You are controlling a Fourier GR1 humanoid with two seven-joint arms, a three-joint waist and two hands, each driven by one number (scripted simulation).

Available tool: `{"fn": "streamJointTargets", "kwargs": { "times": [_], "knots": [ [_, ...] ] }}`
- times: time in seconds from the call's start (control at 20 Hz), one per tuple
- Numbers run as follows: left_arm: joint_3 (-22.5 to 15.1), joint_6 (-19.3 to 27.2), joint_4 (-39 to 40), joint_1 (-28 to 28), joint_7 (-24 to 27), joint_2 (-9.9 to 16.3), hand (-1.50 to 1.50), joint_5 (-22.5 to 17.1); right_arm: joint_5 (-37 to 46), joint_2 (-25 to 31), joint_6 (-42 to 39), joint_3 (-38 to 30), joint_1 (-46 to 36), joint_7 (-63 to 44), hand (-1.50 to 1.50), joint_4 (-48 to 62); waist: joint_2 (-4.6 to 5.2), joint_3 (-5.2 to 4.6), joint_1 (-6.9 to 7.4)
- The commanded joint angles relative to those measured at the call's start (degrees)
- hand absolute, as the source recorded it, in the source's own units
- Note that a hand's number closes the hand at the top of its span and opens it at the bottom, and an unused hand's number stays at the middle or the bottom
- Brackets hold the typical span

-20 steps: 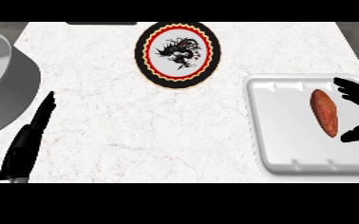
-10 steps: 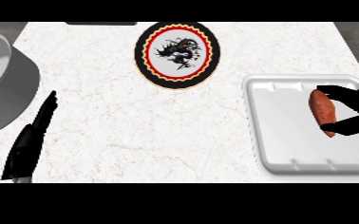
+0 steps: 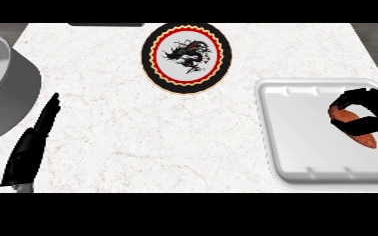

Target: Pick the sweet potato from the tray and place it in the plate

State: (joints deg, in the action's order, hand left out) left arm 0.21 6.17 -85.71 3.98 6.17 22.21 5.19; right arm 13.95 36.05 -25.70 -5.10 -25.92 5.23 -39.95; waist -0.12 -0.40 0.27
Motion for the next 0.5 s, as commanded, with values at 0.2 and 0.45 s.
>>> {"fn": "streamJointTargets", "kwargs": {
  "times": [0.2, 0.45],
  "knots": [
    [-0.25, -2.46, 2.03, -2.01, 1.68, 0.71, 0.0, -0.23, 18.93, -0.27, 15.27, 11.22, -14.21, -10.32, 1.5, 0.78, 1.22, 0.39, 4.07],
    [-0.48, -0.42, 2.44, -2.48, 1.62, -0.93, 0.0, 1.37, 24.5, -2.1, 27.46, 10.84, -18.94, -8.33, 1.5, 8.85, 1.11, 0.51, 2.69]
  ]
}}
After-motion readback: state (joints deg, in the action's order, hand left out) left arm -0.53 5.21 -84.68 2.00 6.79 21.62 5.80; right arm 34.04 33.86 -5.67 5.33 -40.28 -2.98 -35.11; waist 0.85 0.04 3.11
